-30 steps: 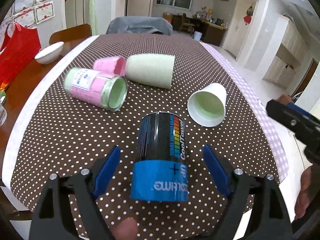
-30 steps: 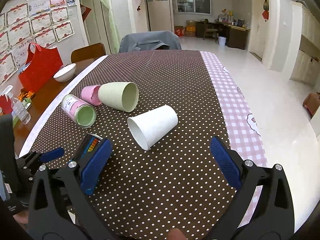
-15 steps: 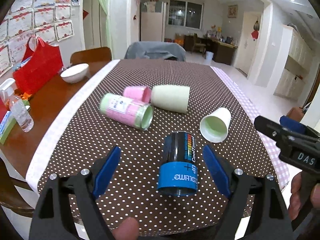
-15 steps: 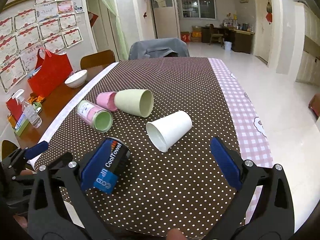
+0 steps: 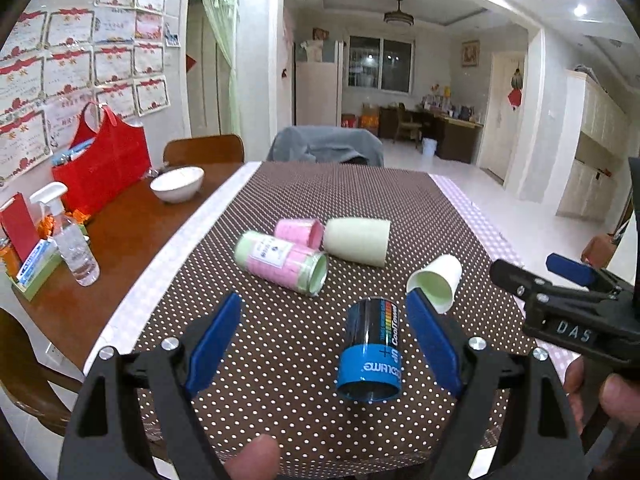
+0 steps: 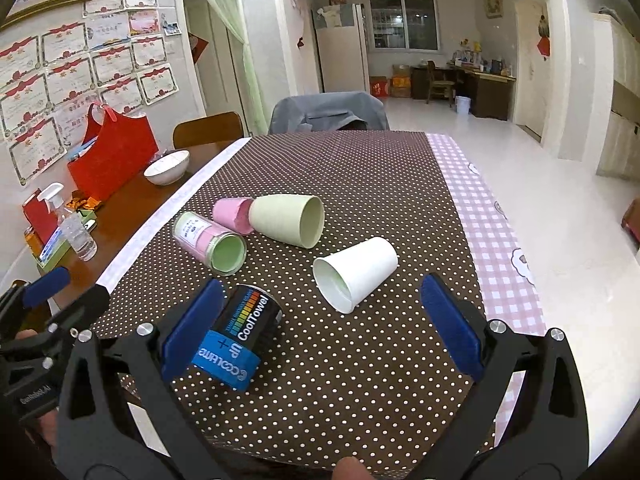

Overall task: Flip cup upside down
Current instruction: 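Close the right tool around the can while the left tool opens and withdraws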

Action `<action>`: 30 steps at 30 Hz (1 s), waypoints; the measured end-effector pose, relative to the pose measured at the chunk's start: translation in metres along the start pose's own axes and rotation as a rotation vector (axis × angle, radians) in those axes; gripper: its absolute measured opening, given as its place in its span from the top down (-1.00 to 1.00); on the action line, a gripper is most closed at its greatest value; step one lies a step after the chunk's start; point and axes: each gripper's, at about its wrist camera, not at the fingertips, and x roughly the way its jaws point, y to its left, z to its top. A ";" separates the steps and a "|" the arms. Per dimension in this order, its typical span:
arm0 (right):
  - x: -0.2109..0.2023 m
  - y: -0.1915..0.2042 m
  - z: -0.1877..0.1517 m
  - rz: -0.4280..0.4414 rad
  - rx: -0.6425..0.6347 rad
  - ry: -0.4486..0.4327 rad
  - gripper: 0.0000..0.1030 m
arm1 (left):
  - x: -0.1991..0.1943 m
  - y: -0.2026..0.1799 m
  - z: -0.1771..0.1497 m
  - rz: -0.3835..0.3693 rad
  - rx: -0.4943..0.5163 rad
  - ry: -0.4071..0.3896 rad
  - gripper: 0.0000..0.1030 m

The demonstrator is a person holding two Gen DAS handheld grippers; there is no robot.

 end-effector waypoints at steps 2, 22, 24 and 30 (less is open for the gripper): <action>-0.003 0.004 0.001 0.003 -0.008 -0.007 -0.88 | -0.006 0.002 0.001 -0.001 -0.002 -0.016 -0.61; 0.005 0.011 0.000 0.054 0.006 0.038 -0.88 | -0.014 0.023 0.000 0.043 -0.044 -0.082 -0.61; 0.012 0.012 -0.002 0.062 0.010 0.061 -0.88 | -0.011 0.026 -0.002 0.044 -0.051 -0.080 -0.61; 0.039 0.016 -0.005 0.088 0.015 0.138 -0.88 | 0.001 0.040 -0.005 0.065 -0.085 -0.068 -0.61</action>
